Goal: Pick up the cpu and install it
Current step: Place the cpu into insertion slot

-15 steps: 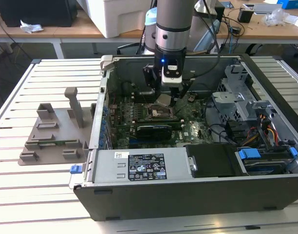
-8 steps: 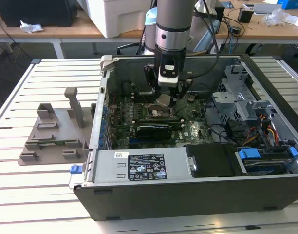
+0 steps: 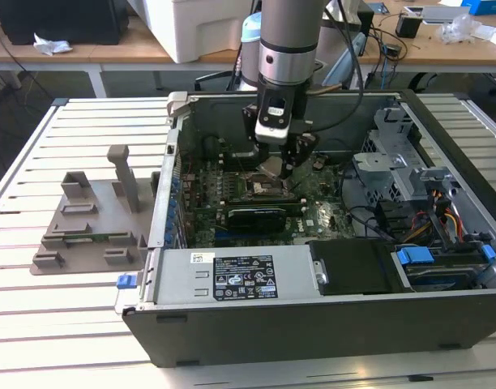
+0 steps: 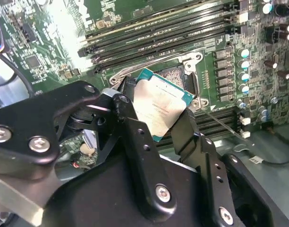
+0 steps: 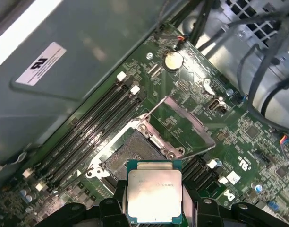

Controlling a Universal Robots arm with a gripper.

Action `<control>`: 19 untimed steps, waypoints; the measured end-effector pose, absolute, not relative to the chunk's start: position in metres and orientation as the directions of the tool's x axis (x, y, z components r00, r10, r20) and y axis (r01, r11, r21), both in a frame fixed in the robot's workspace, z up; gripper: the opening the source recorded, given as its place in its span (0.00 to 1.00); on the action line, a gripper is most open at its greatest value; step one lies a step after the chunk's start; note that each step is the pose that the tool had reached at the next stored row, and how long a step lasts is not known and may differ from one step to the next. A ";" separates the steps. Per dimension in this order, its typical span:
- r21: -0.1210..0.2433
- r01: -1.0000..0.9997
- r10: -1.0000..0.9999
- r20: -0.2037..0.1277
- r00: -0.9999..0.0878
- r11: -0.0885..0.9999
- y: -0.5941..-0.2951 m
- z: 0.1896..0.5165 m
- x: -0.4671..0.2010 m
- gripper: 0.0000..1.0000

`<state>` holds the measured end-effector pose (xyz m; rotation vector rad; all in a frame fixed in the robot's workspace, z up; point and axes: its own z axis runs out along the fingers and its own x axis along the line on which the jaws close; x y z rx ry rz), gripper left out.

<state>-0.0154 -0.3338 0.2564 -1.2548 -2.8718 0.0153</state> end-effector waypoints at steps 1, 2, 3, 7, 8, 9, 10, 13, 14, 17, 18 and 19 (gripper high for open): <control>-0.013 0.743 0.743 0.002 -0.669 0.669 -0.334 0.256 -0.015 0.55; -0.014 0.750 0.750 0.001 -0.661 0.661 -0.334 0.256 -0.015 0.55; -0.016 0.757 0.757 -0.001 -0.653 0.653 -0.334 0.256 -0.015 0.55; -0.026 0.794 0.794 -0.014 -0.608 0.607 -0.334 0.256 -0.015 0.55; -0.027 0.799 0.799 -0.015 -0.602 0.601 -0.334 0.256 -0.015 0.55; -0.028 0.803 0.803 -0.017 -0.596 0.595 -0.334 0.256 -0.015 0.55; -0.030 0.811 0.811 -0.019 -0.585 0.584 -0.334 0.256 -0.015 0.55; -0.034 0.836 0.835 -0.025 -0.549 0.548 -0.334 0.256 -0.015 0.55; -0.035 0.841 0.841 -0.026 -0.540 0.540 -0.334 0.256 -0.015 0.55; -0.036 0.862 0.862 -0.029 -0.506 0.505 -0.334 0.256 -0.016 0.55; -0.036 0.869 0.869 -0.029 -0.495 0.494 -0.334 0.256 -0.016 0.55; -0.036 0.874 0.874 -0.029 -0.485 0.484 -0.334 0.256 -0.016 0.55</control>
